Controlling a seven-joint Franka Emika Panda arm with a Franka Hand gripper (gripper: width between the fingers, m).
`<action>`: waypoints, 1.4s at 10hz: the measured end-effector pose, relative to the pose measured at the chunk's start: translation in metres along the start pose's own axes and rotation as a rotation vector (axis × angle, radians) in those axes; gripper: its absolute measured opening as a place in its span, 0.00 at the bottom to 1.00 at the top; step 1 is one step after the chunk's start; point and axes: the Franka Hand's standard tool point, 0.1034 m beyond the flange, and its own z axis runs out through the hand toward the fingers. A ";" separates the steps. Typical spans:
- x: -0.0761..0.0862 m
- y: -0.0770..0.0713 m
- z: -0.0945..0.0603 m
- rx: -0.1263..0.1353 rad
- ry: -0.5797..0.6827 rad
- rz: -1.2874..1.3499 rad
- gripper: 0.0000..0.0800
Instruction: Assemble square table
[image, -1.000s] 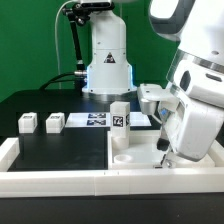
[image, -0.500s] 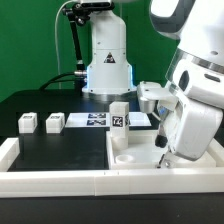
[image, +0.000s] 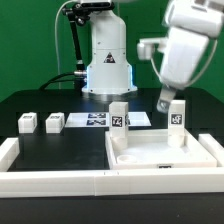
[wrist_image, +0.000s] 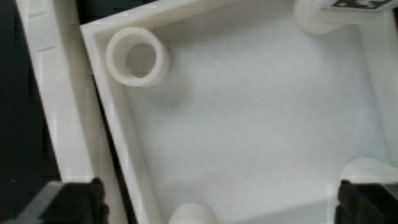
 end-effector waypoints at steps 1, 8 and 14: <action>-0.011 -0.009 -0.009 0.014 -0.004 0.084 0.81; -0.062 -0.038 0.000 0.095 -0.051 0.227 0.81; -0.122 -0.068 0.017 0.128 -0.064 0.681 0.81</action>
Offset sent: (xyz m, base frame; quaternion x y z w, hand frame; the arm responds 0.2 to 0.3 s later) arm -0.0681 -0.0397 -0.0035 0.0557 0.0155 0.0700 0.9959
